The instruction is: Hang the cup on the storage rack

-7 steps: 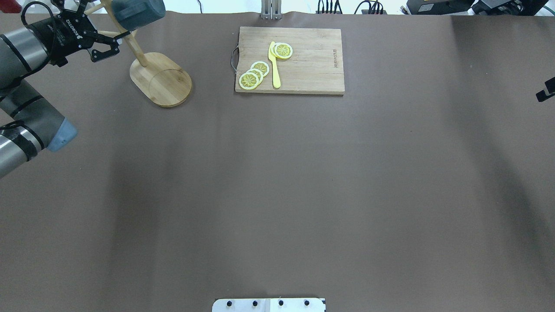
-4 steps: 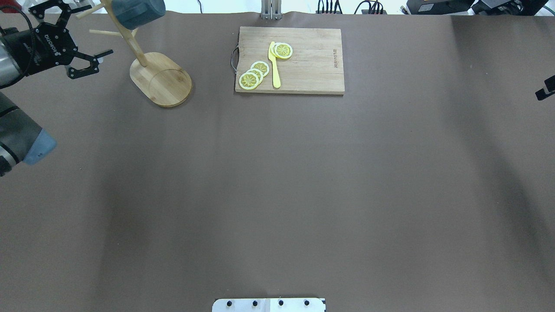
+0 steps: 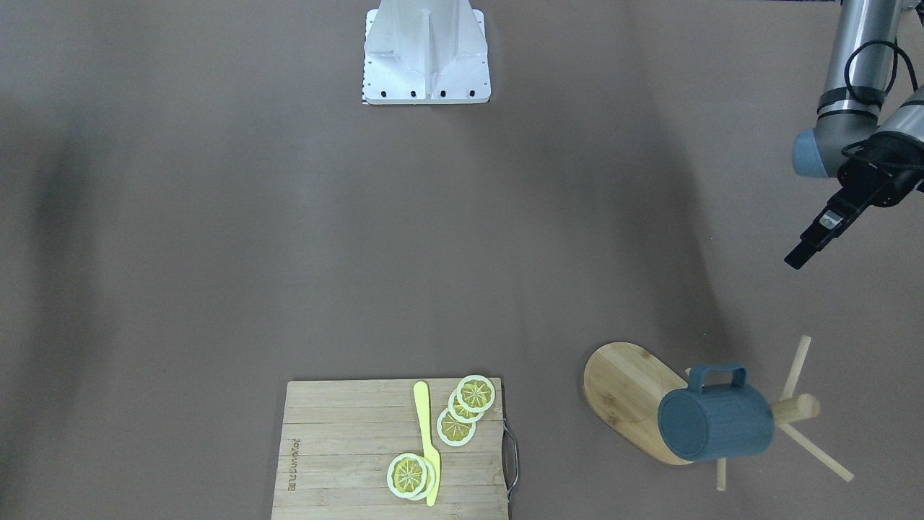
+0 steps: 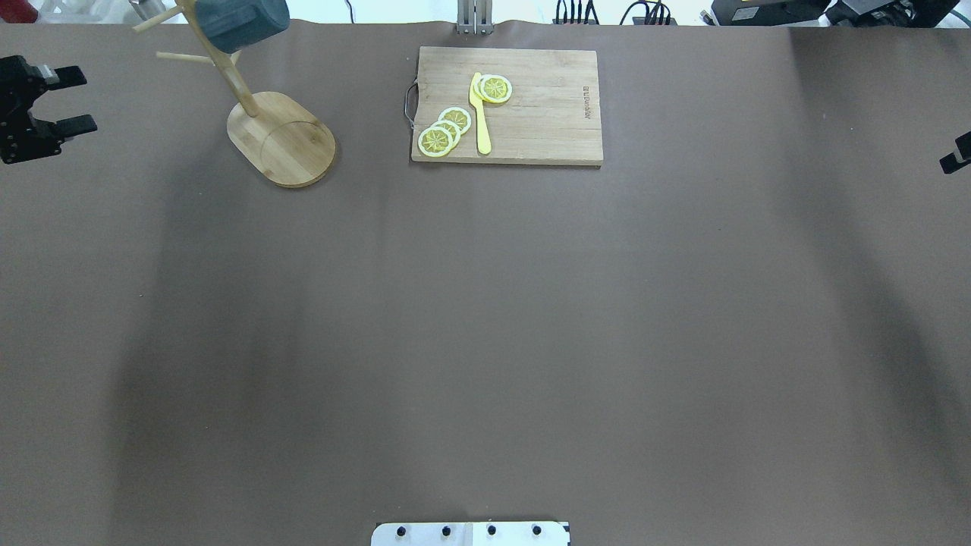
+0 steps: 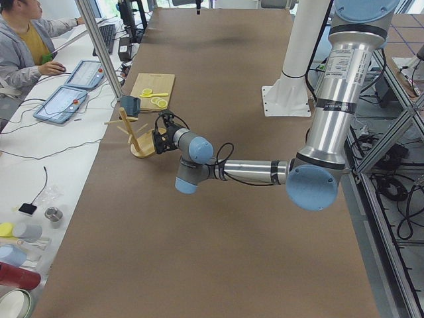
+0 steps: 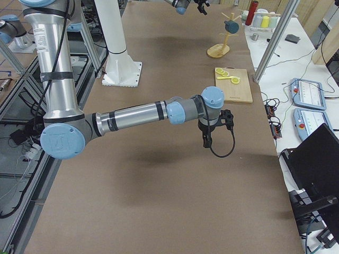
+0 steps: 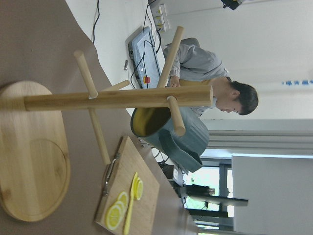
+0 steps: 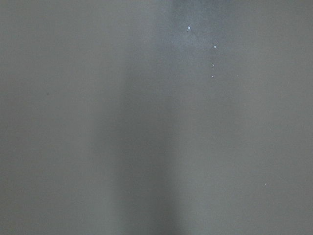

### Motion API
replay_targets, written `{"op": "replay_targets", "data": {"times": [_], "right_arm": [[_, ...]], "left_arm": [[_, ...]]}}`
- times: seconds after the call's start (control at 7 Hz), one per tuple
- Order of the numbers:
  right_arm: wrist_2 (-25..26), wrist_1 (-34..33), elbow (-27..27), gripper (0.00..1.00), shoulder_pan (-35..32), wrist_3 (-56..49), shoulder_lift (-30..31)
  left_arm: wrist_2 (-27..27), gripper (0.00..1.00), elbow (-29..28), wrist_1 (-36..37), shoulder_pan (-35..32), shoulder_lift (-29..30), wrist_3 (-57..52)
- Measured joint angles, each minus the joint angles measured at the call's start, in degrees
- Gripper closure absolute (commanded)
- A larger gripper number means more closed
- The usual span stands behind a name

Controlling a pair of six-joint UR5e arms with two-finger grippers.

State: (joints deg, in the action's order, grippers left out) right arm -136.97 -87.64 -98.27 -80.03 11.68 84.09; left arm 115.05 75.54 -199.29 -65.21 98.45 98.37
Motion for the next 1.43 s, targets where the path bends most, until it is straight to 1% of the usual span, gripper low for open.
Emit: {"op": "replay_targets", "data": {"times": [0.14, 0.43, 0.57, 0.71, 1.0, 1.14, 1.29, 1.43], "right_arm": [[0.2, 0.1, 0.0, 0.00, -0.2, -0.1, -0.1], [0.7, 0.3, -0.1, 0.00, -0.8, -0.4, -0.3], [1.6, 0.3, 0.0, 0.00, -1.0, -0.5, -0.5], [2.8, 0.3, 0.0, 0.00, -1.0, -0.9, -0.5], [5.1, 0.2, 0.4, 0.00, -1.0, -2.0, -0.3], [5.4, 0.1, 0.6, 0.00, -1.0, -2.2, -0.1], [5.3, 0.0, 0.6, 0.00, -1.1, -2.3, 0.2], [5.3, -0.2, 0.7, 0.00, -1.2, -2.4, 0.5]], "left_arm": [[0.5, 0.02, 0.0, 1.4, -2.4, -1.8, -12.8], [-0.4, 0.02, -0.1, 7.1, -8.3, -2.8, -31.2], [-1.1, 0.02, 0.0, 11.9, -11.8, -2.8, -40.2], [-1.3, 0.02, 0.5, 17.9, -15.2, -2.5, -46.4], [-0.4, 0.02, 3.7, 33.4, -18.6, -1.9, -55.4], [2.8, 0.02, 7.1, 44.2, -20.1, -1.6, -58.7], [7.5, 0.02, 10.6, 55.7, -21.8, -1.1, -64.0], [12.1, 0.02, 13.1, 65.7, -23.2, -0.7, -70.5]]}}
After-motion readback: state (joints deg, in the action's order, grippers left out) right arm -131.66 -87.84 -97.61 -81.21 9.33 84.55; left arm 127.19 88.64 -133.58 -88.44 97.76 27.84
